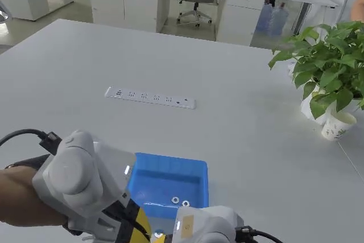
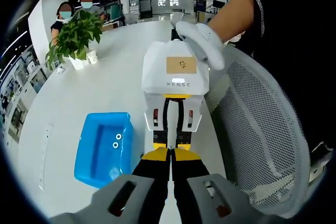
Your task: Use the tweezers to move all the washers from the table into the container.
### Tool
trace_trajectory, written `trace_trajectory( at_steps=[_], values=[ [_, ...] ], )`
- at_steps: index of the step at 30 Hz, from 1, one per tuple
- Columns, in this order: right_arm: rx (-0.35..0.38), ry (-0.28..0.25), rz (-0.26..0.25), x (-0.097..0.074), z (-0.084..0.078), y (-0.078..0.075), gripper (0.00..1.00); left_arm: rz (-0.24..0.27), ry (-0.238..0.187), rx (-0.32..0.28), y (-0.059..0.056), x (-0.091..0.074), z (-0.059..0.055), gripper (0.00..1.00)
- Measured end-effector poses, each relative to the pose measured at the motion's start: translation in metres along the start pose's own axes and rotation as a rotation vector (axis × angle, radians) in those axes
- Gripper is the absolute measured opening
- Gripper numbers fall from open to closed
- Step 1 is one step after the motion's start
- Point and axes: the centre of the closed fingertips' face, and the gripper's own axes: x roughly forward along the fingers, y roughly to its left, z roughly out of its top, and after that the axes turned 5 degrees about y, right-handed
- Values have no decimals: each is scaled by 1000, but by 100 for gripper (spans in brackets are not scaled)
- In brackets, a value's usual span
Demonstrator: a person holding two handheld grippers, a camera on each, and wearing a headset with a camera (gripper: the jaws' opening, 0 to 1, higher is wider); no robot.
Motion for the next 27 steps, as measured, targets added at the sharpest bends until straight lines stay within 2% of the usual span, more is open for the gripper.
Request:
trace_trajectory(
  at_steps=[6,16,27],
  values=[
    [1,-4,-1,0,1,-1,12,0,-4,1,0,0,1,3],
    [2,4,11,3,-2,-1,12,-3,10,2,1,4,-3,3],
    [4,3,10,2,-2,-3,12,-3,0,-5,5,5,-2,3]
  ],
)
